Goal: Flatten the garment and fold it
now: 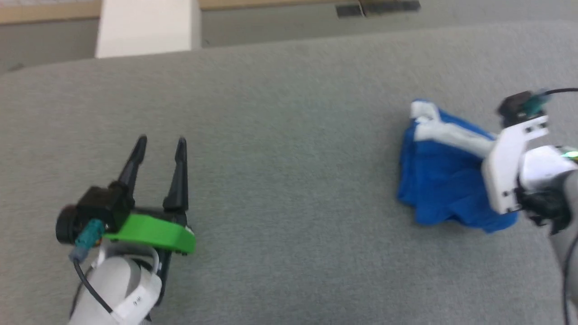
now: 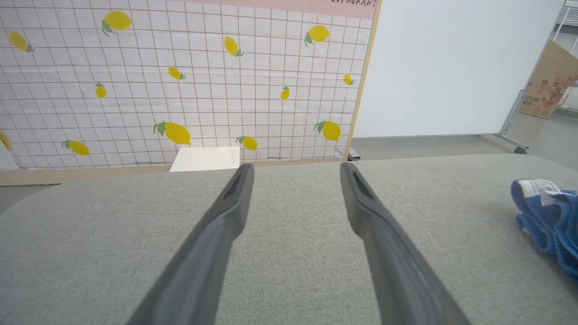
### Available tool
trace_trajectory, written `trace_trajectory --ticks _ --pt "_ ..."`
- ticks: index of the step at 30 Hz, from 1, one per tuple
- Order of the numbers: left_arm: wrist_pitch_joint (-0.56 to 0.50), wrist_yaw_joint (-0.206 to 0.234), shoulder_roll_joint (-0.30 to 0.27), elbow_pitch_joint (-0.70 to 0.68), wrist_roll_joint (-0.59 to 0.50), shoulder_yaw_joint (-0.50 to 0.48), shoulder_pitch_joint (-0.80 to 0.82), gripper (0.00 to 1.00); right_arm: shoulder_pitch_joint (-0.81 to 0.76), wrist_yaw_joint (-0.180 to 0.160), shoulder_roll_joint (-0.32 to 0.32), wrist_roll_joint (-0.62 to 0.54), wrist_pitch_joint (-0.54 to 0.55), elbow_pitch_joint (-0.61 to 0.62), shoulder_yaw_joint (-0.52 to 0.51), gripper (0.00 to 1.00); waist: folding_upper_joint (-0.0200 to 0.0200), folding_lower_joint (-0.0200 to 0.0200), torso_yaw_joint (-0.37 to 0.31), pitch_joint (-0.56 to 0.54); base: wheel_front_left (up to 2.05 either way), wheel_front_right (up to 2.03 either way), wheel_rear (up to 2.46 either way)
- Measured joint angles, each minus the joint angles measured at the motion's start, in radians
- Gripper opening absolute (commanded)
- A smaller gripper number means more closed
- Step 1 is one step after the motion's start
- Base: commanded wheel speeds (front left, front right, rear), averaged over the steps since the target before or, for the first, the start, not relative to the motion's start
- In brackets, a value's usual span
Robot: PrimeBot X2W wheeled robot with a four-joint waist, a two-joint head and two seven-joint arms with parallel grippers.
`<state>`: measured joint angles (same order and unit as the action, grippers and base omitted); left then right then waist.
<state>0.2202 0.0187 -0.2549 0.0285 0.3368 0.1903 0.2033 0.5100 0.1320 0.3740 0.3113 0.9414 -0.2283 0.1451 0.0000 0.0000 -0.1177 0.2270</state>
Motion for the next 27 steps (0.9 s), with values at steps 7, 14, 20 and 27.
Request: trace_trajectory --ticks 7,14,20,27 --pt "-0.046 -0.006 -0.055 -0.105 -0.019 -0.002 0.060 1.00 0.001 0.000 0.093 -0.013 -0.017 0.009 -0.149 0.00 0.0000 0.0000 -0.055 0.132 0.00 0.00 0.00" --pt "-0.098 -0.006 -0.120 -0.222 -0.050 -0.026 0.087 1.00 0.024 0.000 0.157 -0.079 -0.061 -0.003 -0.336 0.00 0.0001 0.0003 -0.079 0.280 0.00 0.00 0.00" --pt "-0.142 -0.005 -0.163 -0.304 -0.056 -0.048 0.089 1.00 0.072 0.000 0.179 -0.145 -0.115 -0.010 -0.448 0.00 0.0000 0.0003 -0.087 0.389 0.00 0.00 0.00" --pt "-0.176 -0.004 -0.188 -0.351 -0.057 -0.051 0.089 1.00 0.107 0.000 0.178 -0.239 -0.215 -0.045 -0.562 1.00 0.0001 0.0003 -0.082 0.475 0.00 0.00 0.00"
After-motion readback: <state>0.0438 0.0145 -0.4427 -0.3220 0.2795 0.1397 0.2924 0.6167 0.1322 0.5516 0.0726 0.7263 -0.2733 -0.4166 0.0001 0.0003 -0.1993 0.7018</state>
